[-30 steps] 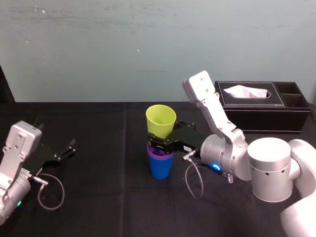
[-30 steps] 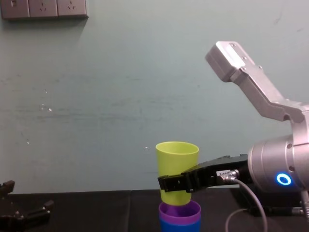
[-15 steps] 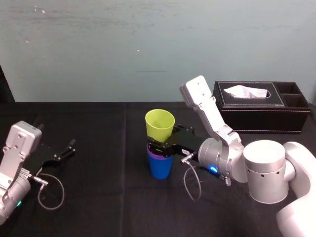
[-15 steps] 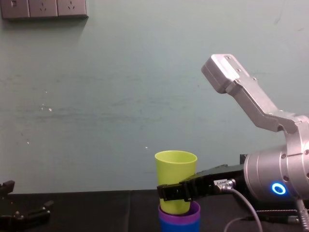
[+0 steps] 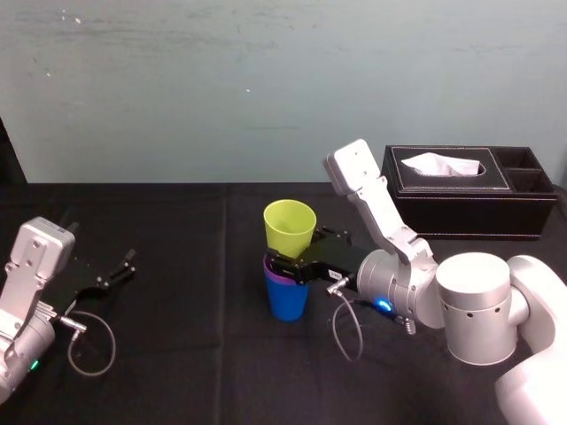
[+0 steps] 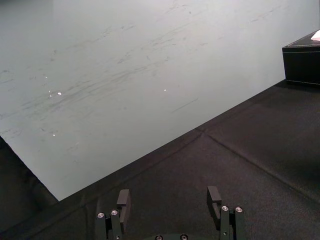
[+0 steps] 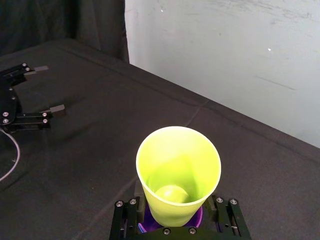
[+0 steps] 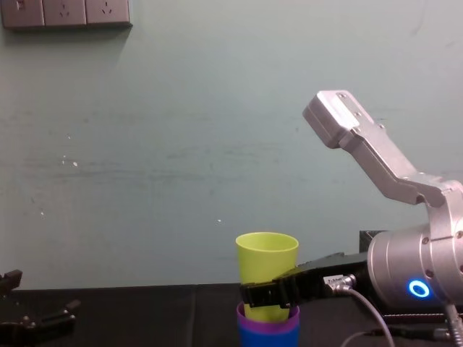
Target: Stack the three plastic cups sequentially using one hand.
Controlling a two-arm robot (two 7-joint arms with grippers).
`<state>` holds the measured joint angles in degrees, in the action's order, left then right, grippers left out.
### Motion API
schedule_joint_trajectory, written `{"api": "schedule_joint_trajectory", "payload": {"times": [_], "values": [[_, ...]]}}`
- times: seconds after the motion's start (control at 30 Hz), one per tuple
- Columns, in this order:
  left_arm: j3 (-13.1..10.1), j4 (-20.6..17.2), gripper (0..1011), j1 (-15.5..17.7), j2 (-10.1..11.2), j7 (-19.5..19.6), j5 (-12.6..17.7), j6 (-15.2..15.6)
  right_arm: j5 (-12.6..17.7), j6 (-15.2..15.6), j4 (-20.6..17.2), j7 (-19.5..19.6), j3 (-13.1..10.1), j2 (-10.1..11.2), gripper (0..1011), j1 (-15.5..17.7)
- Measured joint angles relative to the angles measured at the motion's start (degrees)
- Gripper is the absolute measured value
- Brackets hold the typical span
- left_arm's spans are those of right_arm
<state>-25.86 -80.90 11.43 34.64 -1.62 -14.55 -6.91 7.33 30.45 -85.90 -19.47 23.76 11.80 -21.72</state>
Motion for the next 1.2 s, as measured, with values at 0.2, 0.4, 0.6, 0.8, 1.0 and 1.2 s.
{"api": "schedule_joint_trajectory", "payload": {"times": [0.2, 0.4, 0.6, 0.8, 1.0, 1.2], "values": [[0.0, 0.0, 1000, 0.0, 0.0, 0.0, 0.0, 0.0, -0.1, 0.0, 0.9, 0.0, 0.1, -0.3, 697, -0.3], [0.0, 0.0, 1000, 0.0, 0.0, 0.0, 0.0, 0.0, 0.0, 0.4, 1.2, 0.0, 0.1, -0.5, 697, -0.3], [0.0, 0.0, 1000, 0.0, 0.0, 0.0, 0.0, 0.0, 0.0, 0.8, 1.0, 0.1, 0.3, -0.5, 697, -0.1], [0.0, 0.0, 1000, 0.0, 0.0, 0.0, 0.0, 0.0, 0.0, 0.9, 0.9, 0.1, 0.3, -0.5, 697, -0.1], [0.0, 0.0, 1000, 0.0, 0.0, 0.0, 0.0, 0.0, 0.0, 0.9, 0.9, 0.1, 0.2, -0.5, 705, -0.1], [0.0, 0.0, 1000, 0.0, 0.0, 0.0, 0.0, 0.0, 0.0, 0.8, 0.9, 0.1, 0.2, -0.5, 860, -0.1]]}}
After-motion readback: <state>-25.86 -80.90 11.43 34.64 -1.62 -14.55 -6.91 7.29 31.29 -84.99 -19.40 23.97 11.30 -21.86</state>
